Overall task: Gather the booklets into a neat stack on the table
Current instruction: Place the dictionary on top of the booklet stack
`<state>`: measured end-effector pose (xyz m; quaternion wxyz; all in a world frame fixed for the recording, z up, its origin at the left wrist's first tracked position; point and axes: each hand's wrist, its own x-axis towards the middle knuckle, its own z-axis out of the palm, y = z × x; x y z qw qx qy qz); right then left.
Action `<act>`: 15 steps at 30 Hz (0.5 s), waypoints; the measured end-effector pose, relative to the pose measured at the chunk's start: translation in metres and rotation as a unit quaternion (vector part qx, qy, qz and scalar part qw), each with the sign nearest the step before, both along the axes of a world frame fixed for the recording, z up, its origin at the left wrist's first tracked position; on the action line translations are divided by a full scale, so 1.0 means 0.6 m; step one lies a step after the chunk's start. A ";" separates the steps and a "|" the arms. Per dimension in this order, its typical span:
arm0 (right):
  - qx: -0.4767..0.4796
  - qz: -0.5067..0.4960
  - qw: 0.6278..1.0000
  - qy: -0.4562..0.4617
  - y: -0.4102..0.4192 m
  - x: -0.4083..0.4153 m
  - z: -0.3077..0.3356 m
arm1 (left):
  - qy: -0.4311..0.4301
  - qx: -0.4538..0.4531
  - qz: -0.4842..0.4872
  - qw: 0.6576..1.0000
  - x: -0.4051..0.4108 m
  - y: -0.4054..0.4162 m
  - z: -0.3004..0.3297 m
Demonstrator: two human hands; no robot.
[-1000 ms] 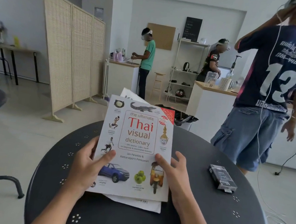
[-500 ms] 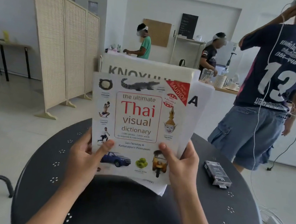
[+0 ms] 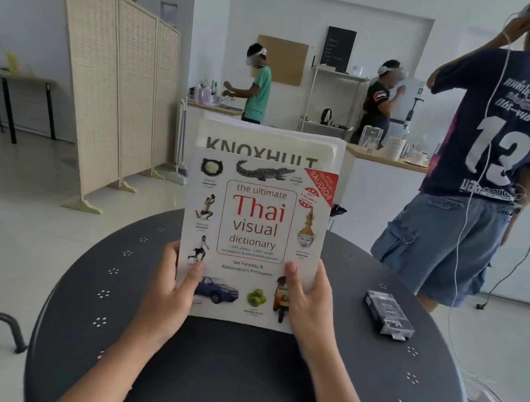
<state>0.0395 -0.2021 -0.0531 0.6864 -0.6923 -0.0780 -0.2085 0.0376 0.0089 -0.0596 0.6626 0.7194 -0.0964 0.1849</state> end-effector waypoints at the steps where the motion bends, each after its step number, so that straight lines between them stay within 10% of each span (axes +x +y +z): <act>1: 0.000 -0.003 1.000 -0.008 0.002 -0.001 0.003 | -0.004 -0.004 0.005 1.000 0.000 0.002 0.000; 15: 0.037 0.023 0.999 0.006 0.011 -0.006 0.006 | 0.023 -0.050 0.027 0.998 -0.002 0.010 0.006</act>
